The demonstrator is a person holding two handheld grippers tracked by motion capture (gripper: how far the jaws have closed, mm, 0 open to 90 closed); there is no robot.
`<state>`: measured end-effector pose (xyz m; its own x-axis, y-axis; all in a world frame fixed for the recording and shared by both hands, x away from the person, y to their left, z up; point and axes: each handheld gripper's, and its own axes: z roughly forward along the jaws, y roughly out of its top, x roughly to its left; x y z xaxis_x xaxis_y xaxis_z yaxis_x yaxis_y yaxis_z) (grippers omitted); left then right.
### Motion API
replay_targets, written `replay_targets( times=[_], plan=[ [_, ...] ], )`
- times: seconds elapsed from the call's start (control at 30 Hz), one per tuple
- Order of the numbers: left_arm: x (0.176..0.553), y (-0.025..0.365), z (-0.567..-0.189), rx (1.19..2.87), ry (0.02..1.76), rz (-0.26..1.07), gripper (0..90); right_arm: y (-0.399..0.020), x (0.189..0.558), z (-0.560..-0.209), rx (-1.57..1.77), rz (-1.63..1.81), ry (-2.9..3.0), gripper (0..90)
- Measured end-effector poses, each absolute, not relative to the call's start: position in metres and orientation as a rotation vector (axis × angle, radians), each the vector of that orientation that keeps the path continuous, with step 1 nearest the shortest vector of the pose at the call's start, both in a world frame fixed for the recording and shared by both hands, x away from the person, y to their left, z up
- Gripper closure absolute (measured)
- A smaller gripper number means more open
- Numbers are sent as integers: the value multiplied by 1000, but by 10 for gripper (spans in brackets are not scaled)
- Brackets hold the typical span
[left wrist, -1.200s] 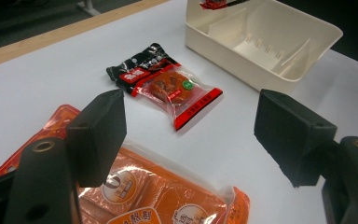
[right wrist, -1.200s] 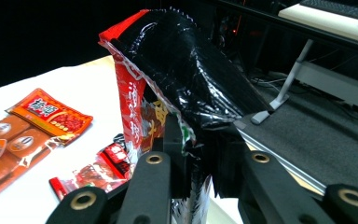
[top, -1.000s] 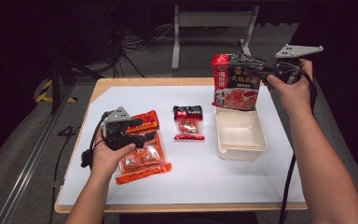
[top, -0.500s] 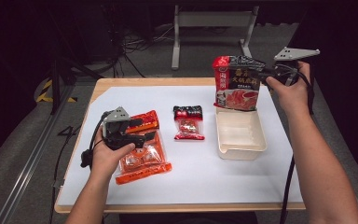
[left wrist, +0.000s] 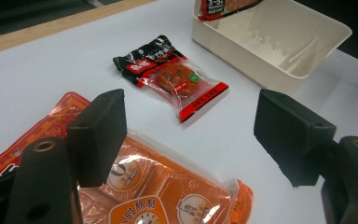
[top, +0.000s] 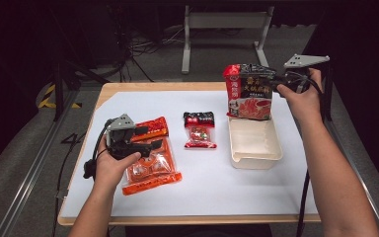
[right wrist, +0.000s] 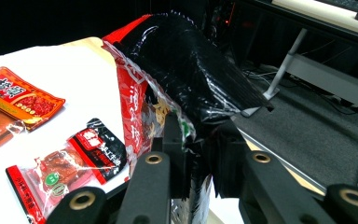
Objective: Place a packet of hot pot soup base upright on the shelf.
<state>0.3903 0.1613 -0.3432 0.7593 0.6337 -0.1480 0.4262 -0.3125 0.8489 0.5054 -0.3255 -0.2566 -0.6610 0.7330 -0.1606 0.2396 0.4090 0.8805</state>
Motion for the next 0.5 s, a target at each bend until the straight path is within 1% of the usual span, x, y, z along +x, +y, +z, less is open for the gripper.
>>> replay_targets(
  times=[0.5],
  plan=[
    [392,162,-345,1956,813,250,263,-323,507,-270,854,1182,2148,761]
  ],
)
